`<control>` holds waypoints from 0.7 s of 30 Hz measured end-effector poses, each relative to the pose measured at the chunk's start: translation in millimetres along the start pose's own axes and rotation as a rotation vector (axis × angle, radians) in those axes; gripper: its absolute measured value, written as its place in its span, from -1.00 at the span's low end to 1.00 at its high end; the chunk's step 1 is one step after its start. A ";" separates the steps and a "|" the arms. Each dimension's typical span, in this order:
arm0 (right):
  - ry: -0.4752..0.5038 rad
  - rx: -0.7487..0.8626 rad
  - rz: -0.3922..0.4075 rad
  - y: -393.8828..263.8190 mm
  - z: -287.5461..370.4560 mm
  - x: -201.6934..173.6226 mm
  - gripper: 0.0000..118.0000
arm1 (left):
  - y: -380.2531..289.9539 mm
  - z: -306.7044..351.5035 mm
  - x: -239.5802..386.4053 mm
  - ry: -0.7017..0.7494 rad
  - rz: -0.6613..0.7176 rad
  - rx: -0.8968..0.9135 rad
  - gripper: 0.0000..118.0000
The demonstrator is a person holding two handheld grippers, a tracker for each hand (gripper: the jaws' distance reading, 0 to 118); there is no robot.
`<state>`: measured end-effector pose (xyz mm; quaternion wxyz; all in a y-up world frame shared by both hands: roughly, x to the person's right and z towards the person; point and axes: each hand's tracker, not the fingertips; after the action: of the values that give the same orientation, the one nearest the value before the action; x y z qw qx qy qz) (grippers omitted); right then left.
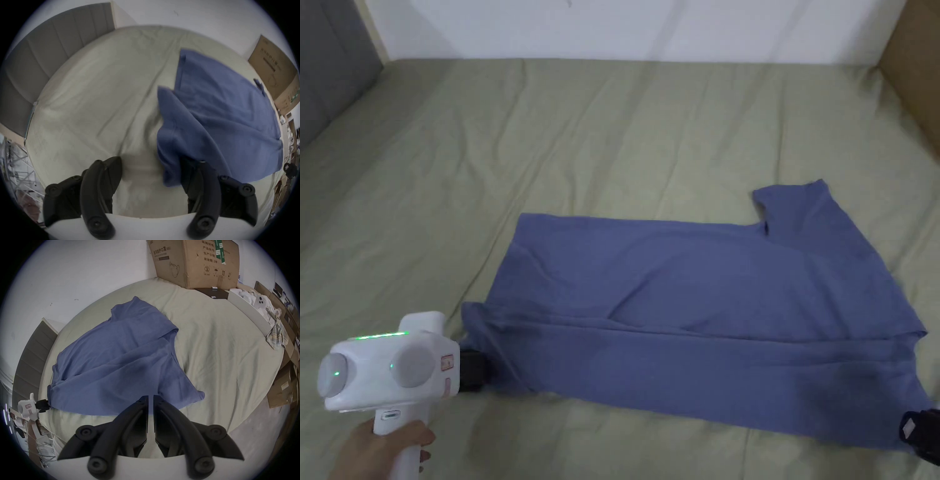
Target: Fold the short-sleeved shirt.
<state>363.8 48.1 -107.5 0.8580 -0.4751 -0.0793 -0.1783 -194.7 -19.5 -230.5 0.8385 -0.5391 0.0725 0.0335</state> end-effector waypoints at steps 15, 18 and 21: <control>-0.040 -0.169 0.009 15.4 -76.5 17.7 0.24 | -2.0 60.5 -12.9 -0.089 0.043 0.060 -0.98; -0.088 -0.123 0.153 18.5 -60.1 -3.4 -0.71 | -2.6 66.4 -11.1 -0.089 0.037 0.058 -0.98; -0.075 -0.125 0.141 21.8 -58.7 -12.6 -0.85 | -5.0 71.3 -7.9 -0.077 0.016 0.064 -0.98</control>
<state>358.4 12.0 -159.9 0.8336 -0.5383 -0.0666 -0.1042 -195.7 43.4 -195.7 0.8572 -0.5096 0.0454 0.0586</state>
